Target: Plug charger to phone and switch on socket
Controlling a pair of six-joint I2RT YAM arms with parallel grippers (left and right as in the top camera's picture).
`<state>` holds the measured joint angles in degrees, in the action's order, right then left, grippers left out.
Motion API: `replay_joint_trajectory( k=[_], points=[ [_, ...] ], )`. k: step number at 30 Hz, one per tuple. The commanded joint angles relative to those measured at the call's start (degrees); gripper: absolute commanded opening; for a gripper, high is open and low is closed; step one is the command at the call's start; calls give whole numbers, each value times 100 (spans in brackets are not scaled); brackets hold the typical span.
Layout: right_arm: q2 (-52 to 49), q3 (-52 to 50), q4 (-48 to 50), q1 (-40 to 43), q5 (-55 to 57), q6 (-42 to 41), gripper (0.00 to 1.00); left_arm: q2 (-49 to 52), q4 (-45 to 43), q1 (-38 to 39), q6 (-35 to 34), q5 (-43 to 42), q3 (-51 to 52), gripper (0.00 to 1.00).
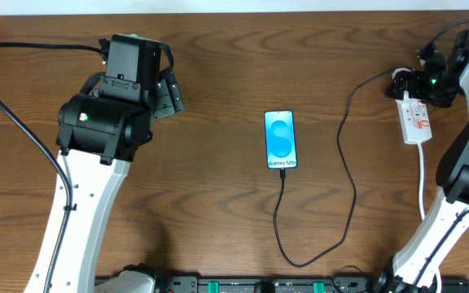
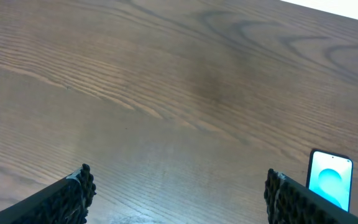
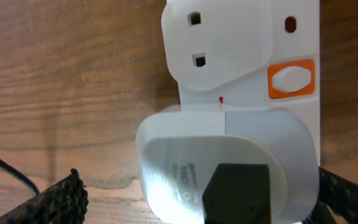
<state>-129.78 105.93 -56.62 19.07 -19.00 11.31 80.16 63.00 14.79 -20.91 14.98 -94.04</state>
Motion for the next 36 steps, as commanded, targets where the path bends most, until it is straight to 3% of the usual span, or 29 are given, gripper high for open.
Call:
replay_joint_trajectory(
  k=[1, 31, 36],
  points=[
    [-350, -26, -584, -398, -767, -243, 99, 0, 17, 2, 55, 96, 2, 89],
    [-350, 494, -741, -297, -789, -179, 99, 0, 17, 2, 55, 96, 2, 89],
    [-350, 505, -699, -258, -260, -181, 99, 0, 20, 2, 55, 96, 2, 89]
  ],
)
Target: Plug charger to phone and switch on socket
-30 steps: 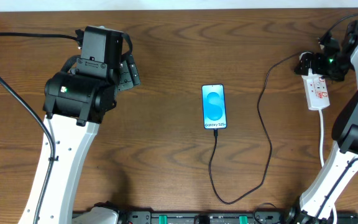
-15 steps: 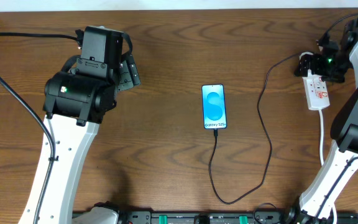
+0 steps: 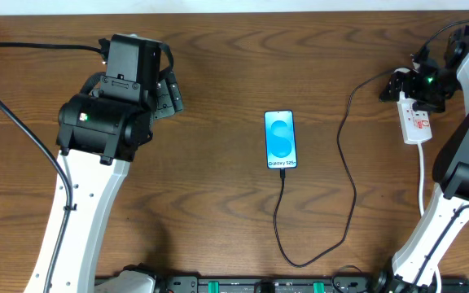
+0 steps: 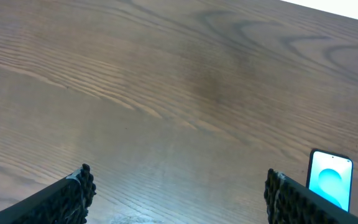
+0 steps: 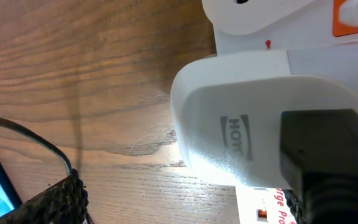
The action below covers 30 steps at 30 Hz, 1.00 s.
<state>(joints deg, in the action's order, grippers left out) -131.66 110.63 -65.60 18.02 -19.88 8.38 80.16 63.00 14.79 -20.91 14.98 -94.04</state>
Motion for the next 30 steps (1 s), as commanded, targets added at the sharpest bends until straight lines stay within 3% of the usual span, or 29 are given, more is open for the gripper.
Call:
replay_joint_trajectory(
  k=[1, 11, 30],
  points=[
    [-162, 52, 190, -136, -24, 111, 99, 0, 17, 2, 55, 96, 2, 88],
    [-162, 772, -175, 173, 319, 111, 99, 0, 17, 0, 55, 96, 2, 89],
    [-186, 59, 343, 101, 208, 111, 99, 0, 17, 2, 55, 96, 2, 89]
  ],
)
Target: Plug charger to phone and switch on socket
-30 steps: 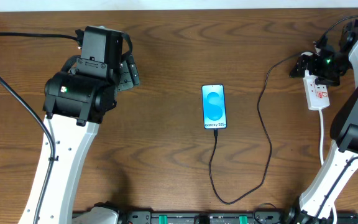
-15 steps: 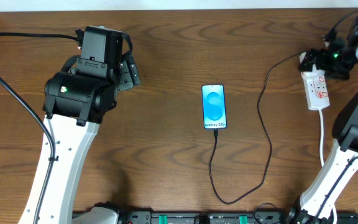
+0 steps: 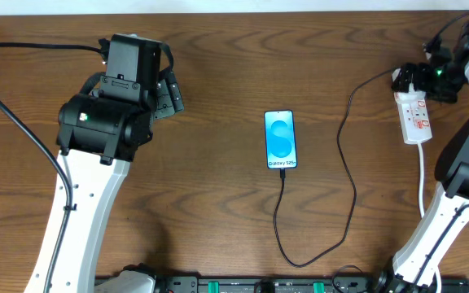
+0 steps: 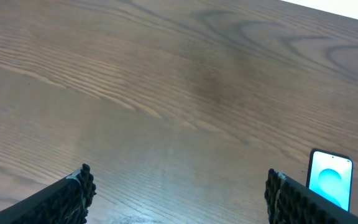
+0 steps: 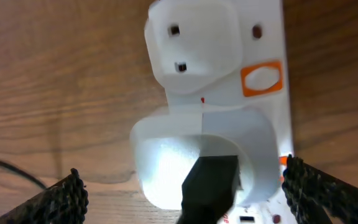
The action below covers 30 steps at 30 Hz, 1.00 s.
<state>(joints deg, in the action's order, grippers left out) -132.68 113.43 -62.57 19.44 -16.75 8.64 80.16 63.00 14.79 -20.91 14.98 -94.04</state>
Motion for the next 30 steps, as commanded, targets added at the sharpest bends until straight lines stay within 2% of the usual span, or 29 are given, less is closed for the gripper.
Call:
replay_joint_trajectory(
  k=[1, 8, 23, 30],
  points=[
    [-83, -321, 70, -42, -219, 87, 99, 0, 17, 2, 55, 96, 2, 89],
    [-83, -750, 249, -48, -765, 85, 99, 0, 17, 2, 55, 96, 2, 89],
    [-83, -772, 240, -157, -1814, 87, 99, 0, 17, 2, 55, 96, 2, 89],
    [-83, -776, 234, -260, -1683, 85, 99, 0, 17, 2, 55, 96, 2, 89]
  ],
)
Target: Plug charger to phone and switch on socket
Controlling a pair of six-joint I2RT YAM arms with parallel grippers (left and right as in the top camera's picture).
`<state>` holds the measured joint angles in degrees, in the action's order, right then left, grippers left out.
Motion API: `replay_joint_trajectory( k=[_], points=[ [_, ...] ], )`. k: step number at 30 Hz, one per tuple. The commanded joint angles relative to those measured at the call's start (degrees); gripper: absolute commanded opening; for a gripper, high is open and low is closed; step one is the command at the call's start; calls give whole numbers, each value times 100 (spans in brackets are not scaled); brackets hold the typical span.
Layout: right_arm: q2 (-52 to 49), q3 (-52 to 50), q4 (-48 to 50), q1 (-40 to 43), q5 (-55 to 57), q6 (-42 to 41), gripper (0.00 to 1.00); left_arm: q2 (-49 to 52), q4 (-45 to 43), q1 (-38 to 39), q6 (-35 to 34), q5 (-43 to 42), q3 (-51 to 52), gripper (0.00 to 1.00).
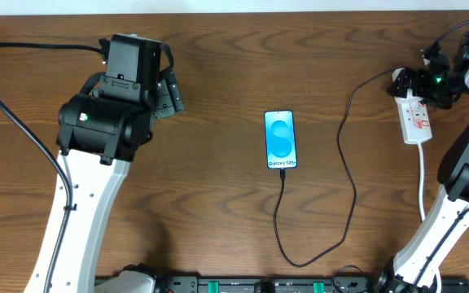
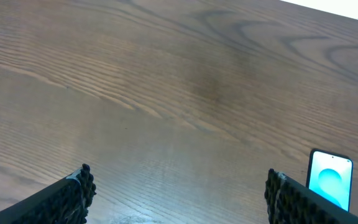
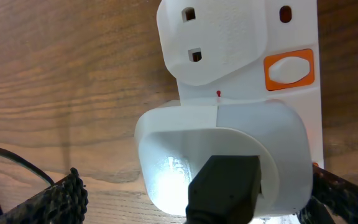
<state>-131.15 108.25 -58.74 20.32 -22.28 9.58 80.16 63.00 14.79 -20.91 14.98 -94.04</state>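
Observation:
The phone (image 1: pixel 280 140) lies screen up and lit at mid-table, its corner also showing in the left wrist view (image 2: pixel 330 180). A black cable (image 1: pixel 344 175) runs from its lower end in a loop to the white charger (image 3: pixel 222 155), which sits plugged into the white power strip (image 3: pixel 229 37). The strip's orange switch (image 3: pixel 289 70) is beside the charger. My right gripper (image 3: pixel 197 199) hovers open just over the charger, its fingers (image 3: pixel 61 199) wide on either side. My left gripper (image 2: pixel 179 199) hangs open over bare wood, left of the phone.
The power strip (image 1: pixel 416 120) lies at the table's far right with its white lead running toward the front edge. My left arm (image 1: pixel 104 114) stands over the left half of the wooden table (image 1: pixel 218 212). A black rail lines the front edge.
My right gripper has come down closer to the strip: charger and orange switch fill more of the wrist view. Phone, cable and left arm have not moved.
My right gripper hung open close over the charger and strip. Then it sat nearer the charger's cable end, the switch at the view's edge. Then it was higher above the strip, and now it is close again. The left arm stayed still throughout.

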Motion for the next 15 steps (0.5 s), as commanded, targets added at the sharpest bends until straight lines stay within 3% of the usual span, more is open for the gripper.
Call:
replay_joint_trajectory(
  k=[1, 8, 15],
  points=[
    [-236, -256, -142, -343, -1058, -13, 99, 0, 17, 2, 52, 96, 2, 89],
    [-160, 195, -369, -85, 304, -820, 99, 0, 17, 2, 55, 96, 2, 89],
    [278, 1139, -1307, 197, 798, -929, 99, 0, 17, 2, 52, 96, 2, 89]
  ],
)
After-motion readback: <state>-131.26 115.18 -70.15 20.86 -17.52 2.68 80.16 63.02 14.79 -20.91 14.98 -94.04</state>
